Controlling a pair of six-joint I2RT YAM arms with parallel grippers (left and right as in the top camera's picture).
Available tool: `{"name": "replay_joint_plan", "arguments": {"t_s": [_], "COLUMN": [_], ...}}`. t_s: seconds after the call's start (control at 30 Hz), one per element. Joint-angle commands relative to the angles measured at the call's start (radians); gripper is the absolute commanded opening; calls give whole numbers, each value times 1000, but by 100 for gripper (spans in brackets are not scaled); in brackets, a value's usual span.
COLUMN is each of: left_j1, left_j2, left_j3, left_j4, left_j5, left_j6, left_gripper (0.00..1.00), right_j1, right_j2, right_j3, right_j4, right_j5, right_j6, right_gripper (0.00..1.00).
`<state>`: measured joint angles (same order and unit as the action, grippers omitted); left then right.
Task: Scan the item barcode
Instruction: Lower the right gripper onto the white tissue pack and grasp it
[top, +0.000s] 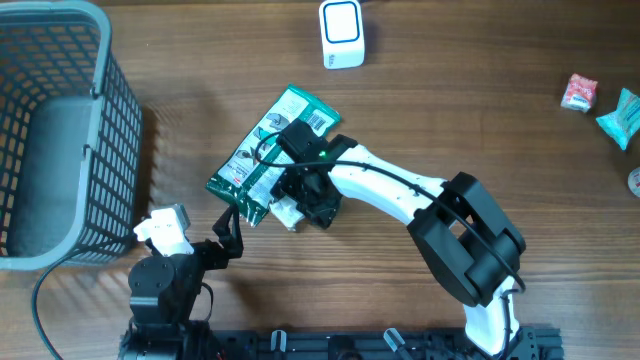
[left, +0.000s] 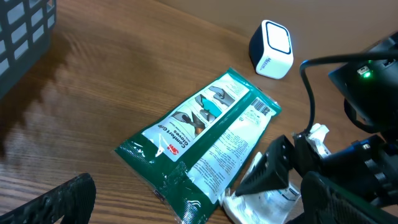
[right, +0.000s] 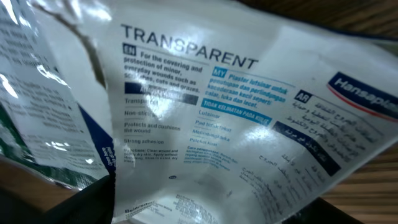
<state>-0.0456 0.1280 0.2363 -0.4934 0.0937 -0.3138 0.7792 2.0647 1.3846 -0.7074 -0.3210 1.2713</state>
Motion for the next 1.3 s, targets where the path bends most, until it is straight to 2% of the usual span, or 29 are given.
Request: {"name": "replay_joint_plan", "arguments": {"t_s": [0.0, 0.07, 0.13, 0.2, 0.23, 0.27, 0.37, 0.43, 0.53, 0.63, 0.73, 0.8, 0.83, 0.9, 0.97, 1.03, 1.13, 1.27], "left_j1": [5, 5, 5, 5, 5, 5, 5, 5, 5, 5, 5, 5, 5, 5, 5, 5, 5, 5], "left_j2": [-3, -3, -3, -3, -3, -3, -3, -3, -3, -3, -3, -3, -3, -3, -3, -3, -3, -3], "left_j3": [-4, -4, -4, -4, -4, -4, -4, -4, -4, -4, -4, -4, -4, -4, -4, -4, -4, -4], "left_j4": [2, 2, 2, 2, 2, 2, 2, 2, 2, 2, 2, 2, 2, 2, 2, 2, 2, 2], "left_j5": [-13, -13, -13, -13, -13, -13, -13, -13, -13, -13, -13, -13, -13, -13, -13, -13, -13, -13], "left_j6": [-9, -9, -9, -9, -9, -9, -9, -9, -9, -9, -9, -9, -9, -9, -9, -9, -9, -9], "left_gripper": [100, 100, 100, 100, 100, 100, 100, 100, 100, 100, 100, 100, 100, 100, 100, 100, 100, 100], "right_j1": [-10, -22, -35, -48, -51, -57, -68, -68, -63, -63, -49, -23, -11, -1, 2, -3, -9, -23], "right_j2": [41, 41, 41, 41, 41, 40, 32, 19, -28, -78, -88, -87, -87, -84, -82, -82, -80, -75], "right_j3": [-8, -8, -8, -8, -8, -8, 16, 76, 204, 235, 231, 197, 171, 118, 47, -4, -63, -121], "right_j4": [-108, -165, -207, -267, -291, -319, -396, -482, -592, -577, -543, -486, -466, -440, -393, -356, -276, -235], "right_j5": [110, 144, 180, 267, 316, 394, 623, 704, 594, 265, 50, 78, 85, 88, 134, 198, 221, 262], "right_j6": [-253, -404, -624, -821, -859, -882, -874, -843, -792, -784, -772, -773, -769, -747, -692, -659, -663, -633], "right_gripper": [68, 65, 66, 71, 75, 79, 100, 100, 100, 100, 81, 77, 69, 43, 29, 27, 33, 33]}}
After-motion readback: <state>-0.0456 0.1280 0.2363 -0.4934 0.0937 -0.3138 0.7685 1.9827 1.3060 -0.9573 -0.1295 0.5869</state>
